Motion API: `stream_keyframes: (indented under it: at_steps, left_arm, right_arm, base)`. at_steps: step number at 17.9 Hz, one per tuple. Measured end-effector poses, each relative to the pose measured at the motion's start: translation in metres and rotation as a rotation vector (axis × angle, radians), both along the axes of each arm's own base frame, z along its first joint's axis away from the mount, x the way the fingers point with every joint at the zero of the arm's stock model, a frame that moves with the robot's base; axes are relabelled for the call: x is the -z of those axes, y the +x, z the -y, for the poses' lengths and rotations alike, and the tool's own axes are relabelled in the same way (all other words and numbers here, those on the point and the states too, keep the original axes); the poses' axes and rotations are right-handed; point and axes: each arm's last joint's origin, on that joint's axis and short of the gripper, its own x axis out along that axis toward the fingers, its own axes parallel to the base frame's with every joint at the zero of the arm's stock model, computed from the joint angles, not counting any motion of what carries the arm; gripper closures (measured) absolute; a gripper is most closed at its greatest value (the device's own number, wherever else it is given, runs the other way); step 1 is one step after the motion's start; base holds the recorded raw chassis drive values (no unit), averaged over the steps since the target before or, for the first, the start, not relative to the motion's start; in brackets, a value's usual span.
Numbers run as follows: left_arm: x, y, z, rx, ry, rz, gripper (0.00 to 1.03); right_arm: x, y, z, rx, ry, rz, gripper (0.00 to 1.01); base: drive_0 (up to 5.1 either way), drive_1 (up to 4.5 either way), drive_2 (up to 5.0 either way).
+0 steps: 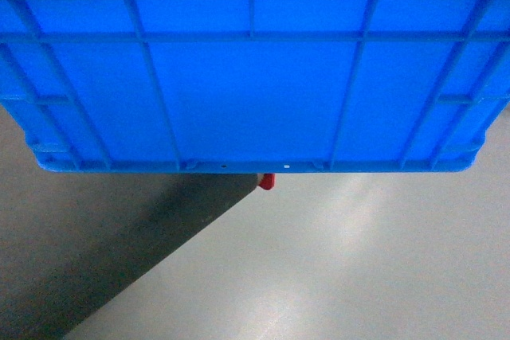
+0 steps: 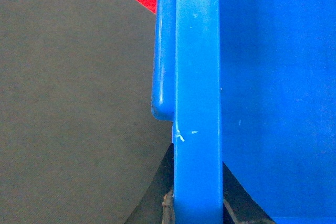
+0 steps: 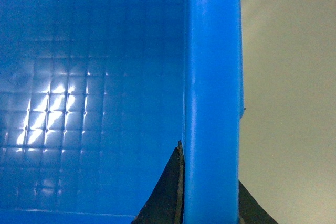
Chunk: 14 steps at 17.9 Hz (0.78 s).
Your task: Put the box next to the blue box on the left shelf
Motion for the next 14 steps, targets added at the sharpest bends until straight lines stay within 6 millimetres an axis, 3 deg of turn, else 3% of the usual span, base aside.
stream_keyframes:
  at_steps: [14]
  left_arm:
    - [0.0000,0.0000,0.0000,0.000,0.000,0.000,0.96]
  right_arm:
    - [0.0001,0.0000,0.0000,0.000,0.000,-0.001,0.93]
  base:
    - [-1.6,-1.65,-1.6]
